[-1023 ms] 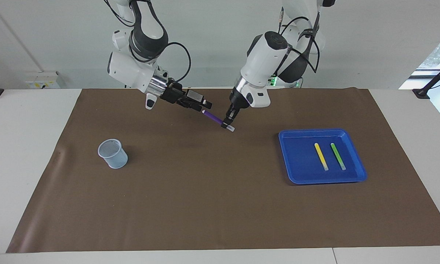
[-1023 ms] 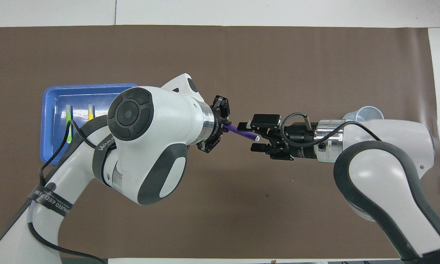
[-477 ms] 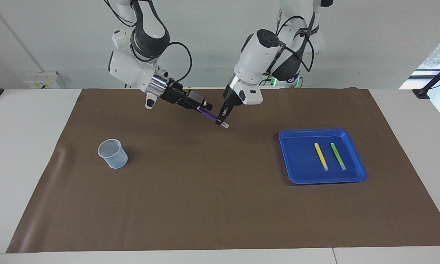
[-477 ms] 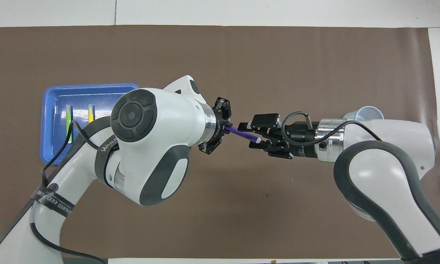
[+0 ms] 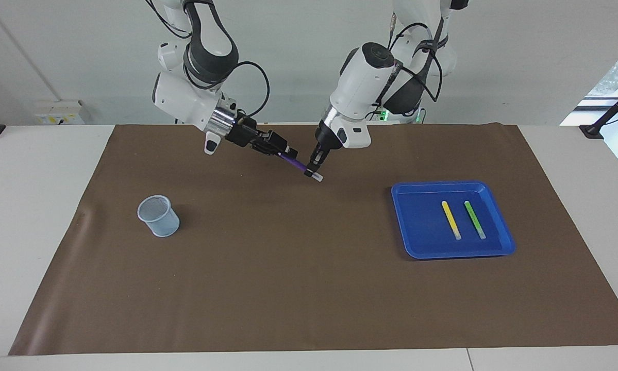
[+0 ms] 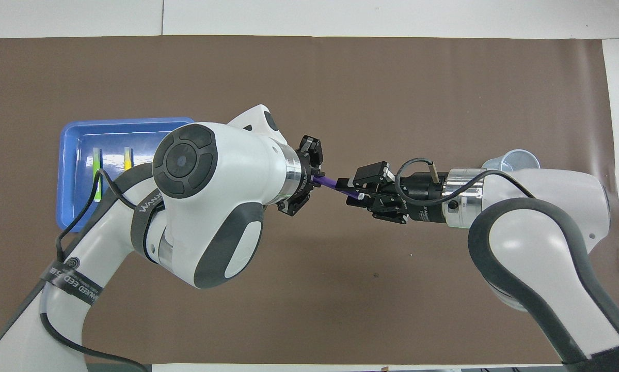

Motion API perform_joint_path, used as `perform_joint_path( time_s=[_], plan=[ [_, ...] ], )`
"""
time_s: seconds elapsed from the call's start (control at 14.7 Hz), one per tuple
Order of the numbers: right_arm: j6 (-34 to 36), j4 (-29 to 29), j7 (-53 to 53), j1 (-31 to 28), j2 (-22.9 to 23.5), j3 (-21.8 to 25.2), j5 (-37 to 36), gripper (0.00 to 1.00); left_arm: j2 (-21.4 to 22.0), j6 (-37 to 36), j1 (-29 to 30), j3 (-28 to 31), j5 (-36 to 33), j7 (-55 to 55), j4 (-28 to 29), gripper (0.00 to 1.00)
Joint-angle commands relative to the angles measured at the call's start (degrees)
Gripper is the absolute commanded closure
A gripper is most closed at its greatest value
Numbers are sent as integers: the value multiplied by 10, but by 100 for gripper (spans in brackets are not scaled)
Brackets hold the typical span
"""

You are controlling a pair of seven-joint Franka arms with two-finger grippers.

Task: Transfer and insert pens with both arms
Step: 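Hand the purple pen from the left gripper to the right gripper, then insert the purple pen into the cup while the left gripper returns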

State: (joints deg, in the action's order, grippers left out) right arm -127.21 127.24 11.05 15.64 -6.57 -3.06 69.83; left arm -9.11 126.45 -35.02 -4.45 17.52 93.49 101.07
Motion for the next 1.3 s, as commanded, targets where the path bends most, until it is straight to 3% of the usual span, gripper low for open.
perform_joint_path(
  time_s=[0.0, 0.07, 0.41, 0.48, 0.55, 0.82, 0.95, 1.23],
  plan=[
    [-4, -6, -9, -2, 1, 0, 12, 92, 4, 0, -10, 3, 10, 3, 11, 100],
    [-1, -6, -8, -4, 0, 0, 12, 100, 5, 1, -10, 3, 10, 3, 12, 100],
    [-7, -6, -9, -4, 1, 0, 12, 100, 7, -1, -9, 4, 10, -4, 14, 100],
    [-4, -6, -9, -4, 1, 0, 12, 100, 6, 0, -9, 4, 9, -7, 14, 83],
    [-1, -7, -10, -6, 1, 1, 12, 100, 6, -1, -9, 5, 2, -13, 14, 1],
    [0, -11, -21, -12, 2, 2, -10, 100, 7, -10, 17, 8, 0, -123, 19, 0],
    [31, -34, -21, -34, 4, 2, -95, 100, 9, -15, 42, 8, 0, -202, 27, 0],
    [157, -123, -20, -102, 17, 3, -286, 100, 28, -12, 109, 8, 0, -402, 79, 0]
  ],
)
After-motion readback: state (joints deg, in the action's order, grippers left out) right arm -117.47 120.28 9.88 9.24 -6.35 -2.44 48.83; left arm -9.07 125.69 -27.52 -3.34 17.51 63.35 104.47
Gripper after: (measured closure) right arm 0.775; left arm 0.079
